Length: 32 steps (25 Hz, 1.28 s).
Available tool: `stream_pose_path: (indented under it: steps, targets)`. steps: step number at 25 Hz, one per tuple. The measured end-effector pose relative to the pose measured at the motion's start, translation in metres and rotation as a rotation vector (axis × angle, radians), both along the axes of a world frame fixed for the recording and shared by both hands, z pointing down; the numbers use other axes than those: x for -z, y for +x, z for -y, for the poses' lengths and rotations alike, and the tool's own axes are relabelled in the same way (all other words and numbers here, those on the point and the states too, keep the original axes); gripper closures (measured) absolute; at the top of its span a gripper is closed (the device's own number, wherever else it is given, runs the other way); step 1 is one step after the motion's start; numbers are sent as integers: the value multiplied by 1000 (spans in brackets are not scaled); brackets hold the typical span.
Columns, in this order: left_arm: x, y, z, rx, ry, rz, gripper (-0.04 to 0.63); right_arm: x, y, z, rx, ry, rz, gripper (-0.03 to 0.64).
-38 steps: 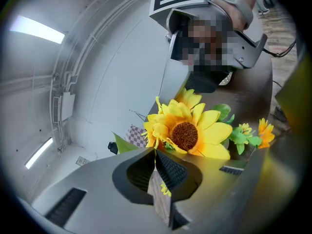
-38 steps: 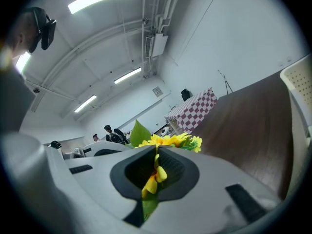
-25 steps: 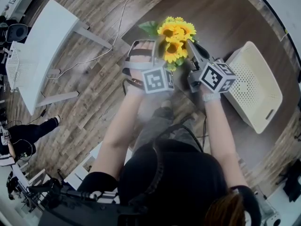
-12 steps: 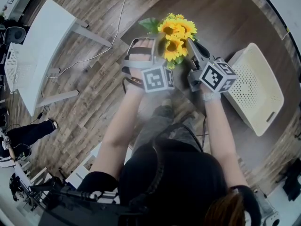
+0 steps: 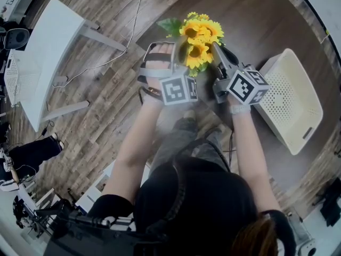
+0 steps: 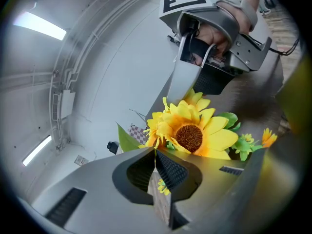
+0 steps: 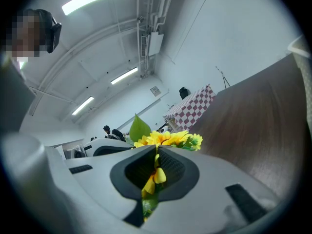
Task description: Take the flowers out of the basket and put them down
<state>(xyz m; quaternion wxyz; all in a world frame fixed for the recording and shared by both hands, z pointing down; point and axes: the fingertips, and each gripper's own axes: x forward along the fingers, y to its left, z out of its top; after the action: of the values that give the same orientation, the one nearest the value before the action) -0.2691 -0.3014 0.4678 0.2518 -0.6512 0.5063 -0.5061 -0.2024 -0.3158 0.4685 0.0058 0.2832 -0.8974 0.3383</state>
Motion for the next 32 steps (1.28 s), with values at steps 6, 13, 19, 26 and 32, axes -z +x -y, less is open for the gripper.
stream_pose_path:
  steps: [6,13,19,26,32]
  targets:
    - [1,-1,1,8,8,-1,578,0,1,1,-4,2,5,615]
    - [1,-5,-2,13,27,2,555,1,3,2,-45,1,15,575]
    - [2,-4,-7,12,28,-5,548,7,6,2,-63,33,-3,529]
    - [4,-8,-17,15,28,7,548,10,13,-2,-104,49,-5,528]
    - [12,-8,-26,14,44,21,548,19,17,-11,-120,81,-4,555]
